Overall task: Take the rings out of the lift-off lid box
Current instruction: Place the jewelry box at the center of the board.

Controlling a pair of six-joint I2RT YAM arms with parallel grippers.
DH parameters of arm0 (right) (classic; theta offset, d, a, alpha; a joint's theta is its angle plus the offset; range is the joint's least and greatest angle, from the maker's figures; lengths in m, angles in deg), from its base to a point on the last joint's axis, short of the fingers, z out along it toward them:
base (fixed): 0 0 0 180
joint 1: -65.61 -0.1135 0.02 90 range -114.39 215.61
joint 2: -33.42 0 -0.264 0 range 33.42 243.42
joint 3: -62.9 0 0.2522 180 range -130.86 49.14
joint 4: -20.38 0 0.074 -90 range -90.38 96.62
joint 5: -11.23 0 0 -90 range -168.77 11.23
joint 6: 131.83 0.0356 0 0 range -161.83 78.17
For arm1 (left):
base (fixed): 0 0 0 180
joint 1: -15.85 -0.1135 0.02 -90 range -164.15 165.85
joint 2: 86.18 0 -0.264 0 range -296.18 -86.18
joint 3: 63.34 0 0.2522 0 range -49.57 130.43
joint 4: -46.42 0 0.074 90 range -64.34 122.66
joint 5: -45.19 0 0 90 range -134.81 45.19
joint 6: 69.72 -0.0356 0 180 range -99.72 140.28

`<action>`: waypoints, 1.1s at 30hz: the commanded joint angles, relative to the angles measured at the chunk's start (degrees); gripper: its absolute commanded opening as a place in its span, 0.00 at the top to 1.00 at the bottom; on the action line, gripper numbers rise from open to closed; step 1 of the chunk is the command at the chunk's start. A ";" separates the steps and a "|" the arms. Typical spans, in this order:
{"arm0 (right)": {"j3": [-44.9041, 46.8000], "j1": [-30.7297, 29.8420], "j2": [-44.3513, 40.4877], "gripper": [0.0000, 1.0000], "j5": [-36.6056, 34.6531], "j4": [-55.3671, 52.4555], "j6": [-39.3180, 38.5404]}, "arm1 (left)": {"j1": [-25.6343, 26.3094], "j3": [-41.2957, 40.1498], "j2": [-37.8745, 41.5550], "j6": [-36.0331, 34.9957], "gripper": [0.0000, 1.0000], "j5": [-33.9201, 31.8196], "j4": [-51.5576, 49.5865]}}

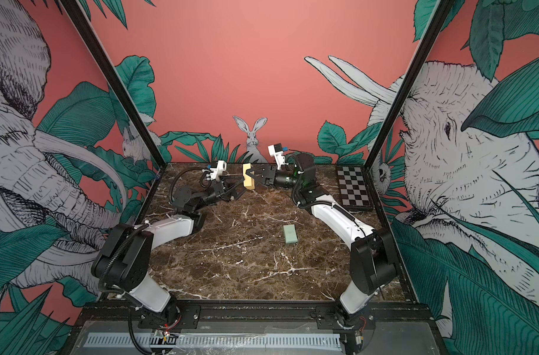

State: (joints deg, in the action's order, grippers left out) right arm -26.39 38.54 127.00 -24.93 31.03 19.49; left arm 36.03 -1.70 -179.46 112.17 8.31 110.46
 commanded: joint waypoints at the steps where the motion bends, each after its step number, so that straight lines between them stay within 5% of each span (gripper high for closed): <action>1: 1.46 1.11 -1.34 0.55 0.82 -1.37 -1.28 | -3.60 -2.45 3.32 1.29 0.16 1.09 0.86; 5: -1.07 0.99 -6.27 0.55 -3.84 -24.95 -17.14 | -7.49 -4.69 6.93 -5.52 0.15 3.09 -11.35; 9: -3.21 -0.25 -8.05 0.54 -13.44 -44.03 -29.51 | -8.77 -1.09 13.69 -30.10 0.16 4.06 -48.48; 12: -1.45 -1.81 -8.49 0.54 -18.20 -47.04 -31.66 | -8.71 3.98 16.23 -45.64 0.16 1.71 -71.33; 17: 7.12 -4.37 -7.14 0.53 -24.20 -40.98 -29.10 | -8.86 6.21 16.67 -54.34 0.18 -7.72 -89.83; 23: 14.53 -7.76 -2.59 0.52 -30.44 -30.99 -24.40 | -8.81 2.28 21.20 -56.11 0.18 -15.75 -94.66; 33: 8.40 -14.33 8.50 0.49 -45.09 -40.39 -26.48 | -8.86 0.20 25.55 -59.63 0.18 -20.00 -99.37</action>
State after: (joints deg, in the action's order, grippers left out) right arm -14.74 25.43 135.04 -63.64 -7.20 -6.36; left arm 27.27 -0.23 -155.87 54.93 -8.73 14.20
